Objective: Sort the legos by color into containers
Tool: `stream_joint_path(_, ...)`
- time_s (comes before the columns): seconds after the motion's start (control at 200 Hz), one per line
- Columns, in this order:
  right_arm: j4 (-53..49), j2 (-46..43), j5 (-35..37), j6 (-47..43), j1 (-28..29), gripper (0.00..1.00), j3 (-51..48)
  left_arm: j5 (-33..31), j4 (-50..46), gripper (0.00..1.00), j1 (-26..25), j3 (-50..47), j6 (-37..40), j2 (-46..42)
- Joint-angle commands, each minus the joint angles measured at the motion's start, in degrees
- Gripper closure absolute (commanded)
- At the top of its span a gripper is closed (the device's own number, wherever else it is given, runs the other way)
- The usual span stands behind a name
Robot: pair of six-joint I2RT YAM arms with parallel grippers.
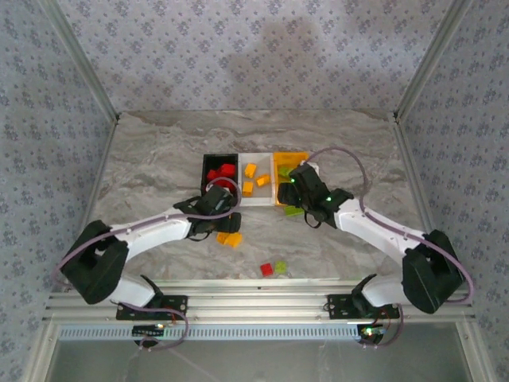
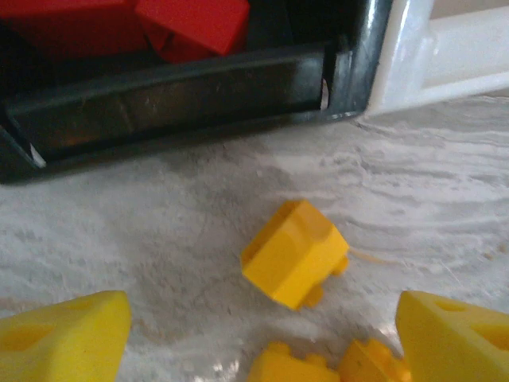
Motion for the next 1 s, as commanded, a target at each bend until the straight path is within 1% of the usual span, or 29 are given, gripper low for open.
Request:
stream_joint_path(0.0, 1.06, -3.80, 1.90, 1.35, 0.32, 0.23, -1.04, -5.45, 3.39, 0.16, -0.64, 2.32, 3.24, 3.28)
stream_joint_path(0.095, 0.68, -5.71, 2.43, 1.26, 0.11, 0.23, -1.56, -6.40, 4.41, 0.19, -0.69, 2.88, 3.71, 6.53)
stream_joint_path(0.22, 0.29, -7.72, 3.02, 1.06, -0.14, 0.23, -2.03, -5.22, 5.28, 0.25, -0.76, 3.84, 3.37, 9.91)
stream_joint_path(0.33, -0.01, -9.15, 3.27, 1.09, -0.38, 0.22, -2.46, -3.90, 6.08, 0.33, -0.99, 3.52, 2.73, 11.02)
stream_joint_path(0.465, -0.34, -10.21, 3.43, 1.08, -0.86, 0.22, -2.52, -3.09, 6.01, 0.48, -1.63, 2.66, 1.95, 10.68)
stream_joint_path(0.595, 0.09, -10.50, 3.47, 1.36, -1.11, 0.22, -3.06, -3.03, 5.52, 0.57, -2.11, 1.43, 1.11, 8.77)
stream_joint_path(0.72, 0.21, -10.51, 3.62, 1.58, -1.24, 0.22, -3.48, -3.25, 4.08, 0.60, -2.62, 1.14, 0.58, 5.60)
stream_joint_path(0.81, 0.04, -10.68, 3.71, 1.92, -1.42, 0.22, -3.78, -2.97, 2.39, 0.61, -3.24, 2.05, 0.25, 2.30)
stream_joint_path(0.994, 0.05, -12.84, 4.08, 2.87, -1.58, 0.22, -5.60, -2.34, -1.40, 0.61, -5.68, 6.90, -0.20, -4.57)
